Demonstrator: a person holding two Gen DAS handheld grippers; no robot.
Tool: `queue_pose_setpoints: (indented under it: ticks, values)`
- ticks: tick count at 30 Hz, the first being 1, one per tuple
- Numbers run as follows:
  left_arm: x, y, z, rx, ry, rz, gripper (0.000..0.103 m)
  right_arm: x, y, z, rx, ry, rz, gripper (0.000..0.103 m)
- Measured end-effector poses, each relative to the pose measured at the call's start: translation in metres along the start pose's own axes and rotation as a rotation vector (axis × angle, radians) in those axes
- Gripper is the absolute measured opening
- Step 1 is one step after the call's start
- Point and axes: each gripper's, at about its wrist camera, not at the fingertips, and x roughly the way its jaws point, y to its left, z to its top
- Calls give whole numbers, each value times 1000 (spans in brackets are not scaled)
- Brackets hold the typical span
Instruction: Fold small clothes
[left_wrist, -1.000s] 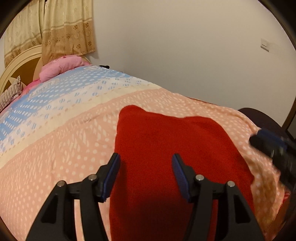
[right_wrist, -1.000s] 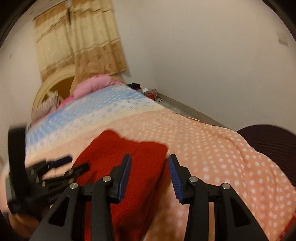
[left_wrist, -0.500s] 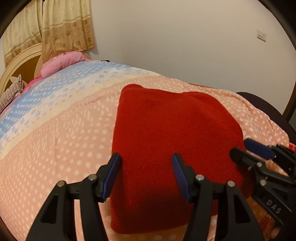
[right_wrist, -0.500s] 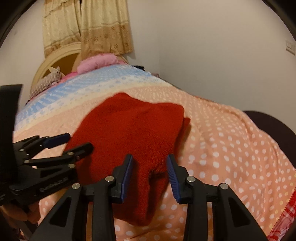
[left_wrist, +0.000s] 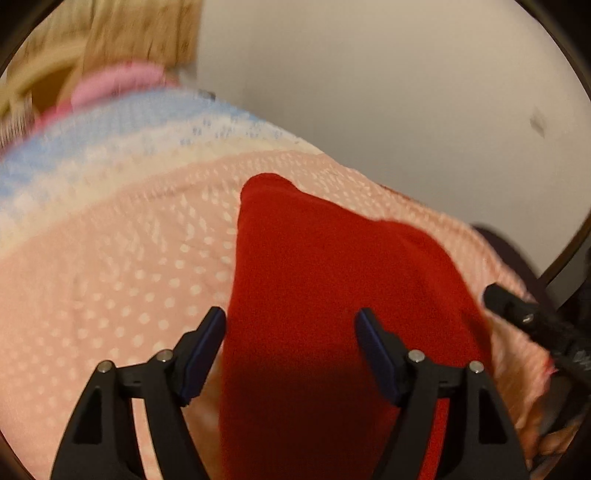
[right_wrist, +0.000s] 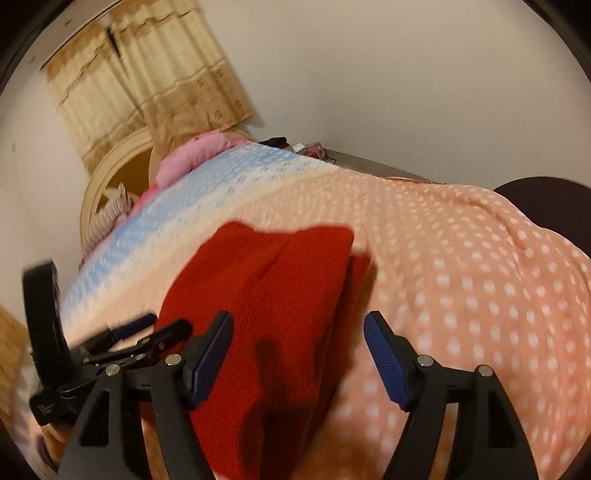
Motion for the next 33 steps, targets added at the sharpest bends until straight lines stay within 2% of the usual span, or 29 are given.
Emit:
queue_pose_setpoints:
  ticks: [1, 4, 7, 8, 11, 12, 13, 14, 16, 19, 22, 26, 30, 33]
  values:
    - [8, 5, 9, -34, 26, -25, 76, 11, -5, 11, 14, 19, 13, 74]
    - [26, 8, 21, -44, 67, -59, 76, 50, -20, 32, 81, 108, 52, 74]
    - [45, 12, 20, -57, 120, -111, 76, 86, -35, 35, 156, 210, 39, 74]
    - [49, 20, 17, -97, 132, -160, 76, 93, -38, 32, 178, 235, 51, 74]
    - [52, 37, 12, -184, 128, -261, 75, 94, -37, 25, 157, 210, 86, 74]
    - [53, 37, 11, -184, 118, -280, 72, 94, -34, 23, 128, 207, 90, 74]
    - [52, 34, 11, -174, 110, -292, 62, 94, -32, 23, 113, 204, 89, 74]
    - [51, 32, 11, -164, 102, -295, 59, 94, -31, 22, 104, 200, 85, 69]
    - [45, 28, 8, -152, 70, -286, 46, 96, -24, 24, 81, 194, 106, 47]
    - [28, 26, 3, -142, 13, -290, 39, 89, -8, 26, 25, 166, 69, 37]
    - [1, 31, -1, -139, -32, -300, 39, 67, 15, 28, -38, 109, 59, 35]
    - [-51, 39, -2, -141, -111, -306, 39, 33, 43, 34, -46, 38, 123, 34]
    - [-111, 52, -7, -116, -217, -243, 39, 5, 84, 39, -77, -18, 226, 33]
    - [-140, 61, -10, -123, -252, -209, 39, -12, 115, 37, -114, -53, 274, 32]
